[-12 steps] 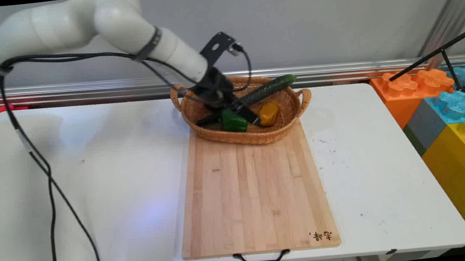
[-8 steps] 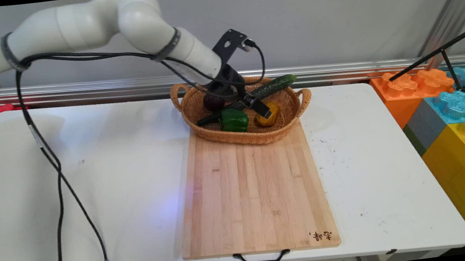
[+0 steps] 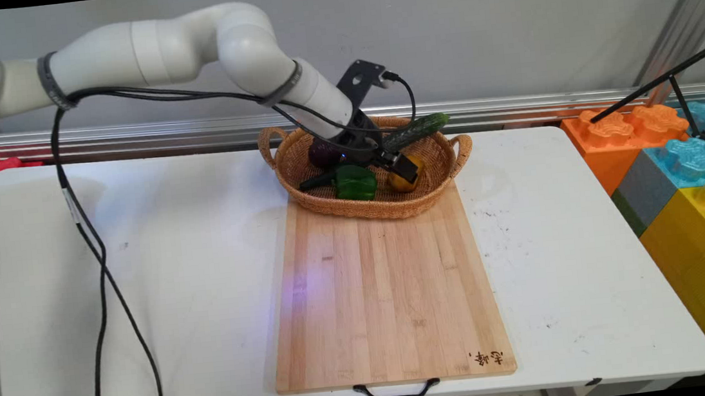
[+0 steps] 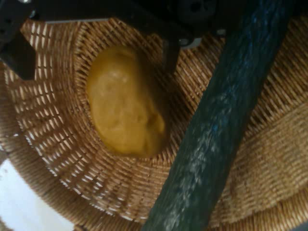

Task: Pick up the potato from the vegetable basket, then place the picked object on the cutting board

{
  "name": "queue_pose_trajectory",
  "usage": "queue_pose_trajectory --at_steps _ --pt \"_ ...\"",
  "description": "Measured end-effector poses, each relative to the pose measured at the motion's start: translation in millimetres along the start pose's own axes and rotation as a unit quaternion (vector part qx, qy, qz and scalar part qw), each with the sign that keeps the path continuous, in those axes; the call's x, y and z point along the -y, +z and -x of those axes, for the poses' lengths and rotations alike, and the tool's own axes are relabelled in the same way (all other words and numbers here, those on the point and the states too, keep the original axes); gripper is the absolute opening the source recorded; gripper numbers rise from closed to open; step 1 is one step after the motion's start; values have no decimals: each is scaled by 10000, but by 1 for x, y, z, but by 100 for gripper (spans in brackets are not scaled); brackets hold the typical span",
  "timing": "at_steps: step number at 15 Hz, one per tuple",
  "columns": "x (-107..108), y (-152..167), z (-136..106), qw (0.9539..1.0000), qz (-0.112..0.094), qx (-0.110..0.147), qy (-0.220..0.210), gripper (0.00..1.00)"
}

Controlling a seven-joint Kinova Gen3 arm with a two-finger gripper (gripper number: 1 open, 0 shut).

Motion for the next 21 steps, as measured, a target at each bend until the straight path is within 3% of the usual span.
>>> queue_pose_trajectory --at_steps 6,12,13,21 --pt "2 31 1 9994 10 43 -353 100" --pt "3 54 -1 9985 -5 -86 -534 100" --pt "4 56 -2 9985 -27 -132 -524 0" --pt "4 41 -1 9991 -127 -307 -244 0"
